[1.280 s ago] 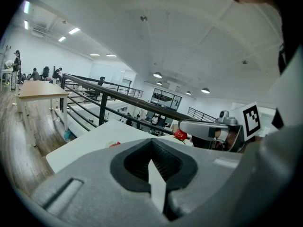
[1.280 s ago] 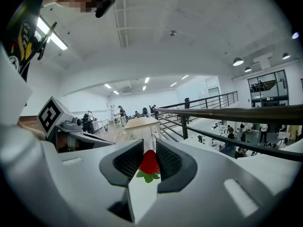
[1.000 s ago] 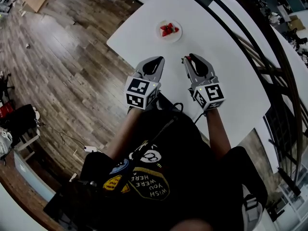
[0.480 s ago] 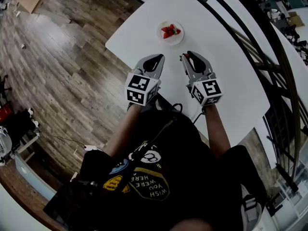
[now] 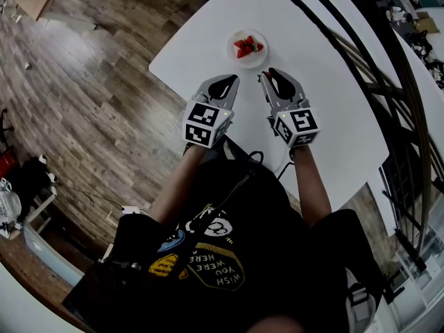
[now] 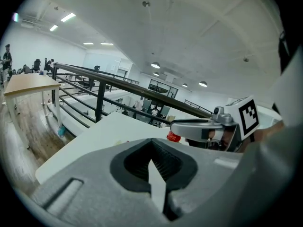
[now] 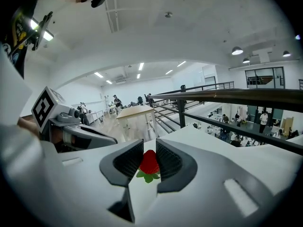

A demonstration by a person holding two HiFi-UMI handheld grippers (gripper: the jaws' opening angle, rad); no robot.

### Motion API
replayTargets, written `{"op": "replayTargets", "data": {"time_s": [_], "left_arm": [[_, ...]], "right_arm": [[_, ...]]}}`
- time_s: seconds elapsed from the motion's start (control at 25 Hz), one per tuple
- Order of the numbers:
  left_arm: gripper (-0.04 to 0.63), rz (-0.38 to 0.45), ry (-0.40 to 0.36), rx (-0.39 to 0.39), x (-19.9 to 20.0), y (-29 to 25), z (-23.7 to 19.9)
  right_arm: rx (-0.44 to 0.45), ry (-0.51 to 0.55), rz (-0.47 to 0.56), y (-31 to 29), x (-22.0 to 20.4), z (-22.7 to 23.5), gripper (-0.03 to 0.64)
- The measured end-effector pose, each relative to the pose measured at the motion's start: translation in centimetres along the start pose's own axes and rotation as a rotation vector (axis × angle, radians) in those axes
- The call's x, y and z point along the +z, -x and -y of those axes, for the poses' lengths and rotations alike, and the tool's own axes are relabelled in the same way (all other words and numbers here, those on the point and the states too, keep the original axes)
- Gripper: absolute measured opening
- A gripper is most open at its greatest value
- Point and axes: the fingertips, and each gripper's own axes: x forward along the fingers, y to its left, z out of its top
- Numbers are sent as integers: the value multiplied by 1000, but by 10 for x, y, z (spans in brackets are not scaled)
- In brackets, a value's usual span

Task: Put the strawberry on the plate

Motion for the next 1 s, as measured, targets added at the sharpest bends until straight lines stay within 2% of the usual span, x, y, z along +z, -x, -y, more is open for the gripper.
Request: {"op": "replayTargets", "data": {"time_s": [0.4, 0.64, 0.8, 1.0], "left_arm": [[2, -15, 46, -23, -3, -21, -16], [2, -27, 72, -76, -5, -37, -18], [2, -46, 102, -55, -12, -48, -33], [1, -85, 179, -18, -28, -63, -55]], "right_arm": [[-25, -16, -34, -20, -14, 18, 84], [-36, -27, -56, -34, -25, 32, 84], [-38, -40, -77, -45, -30, 39, 84], [-30, -34, -87, -58, -34, 42, 84]]}}
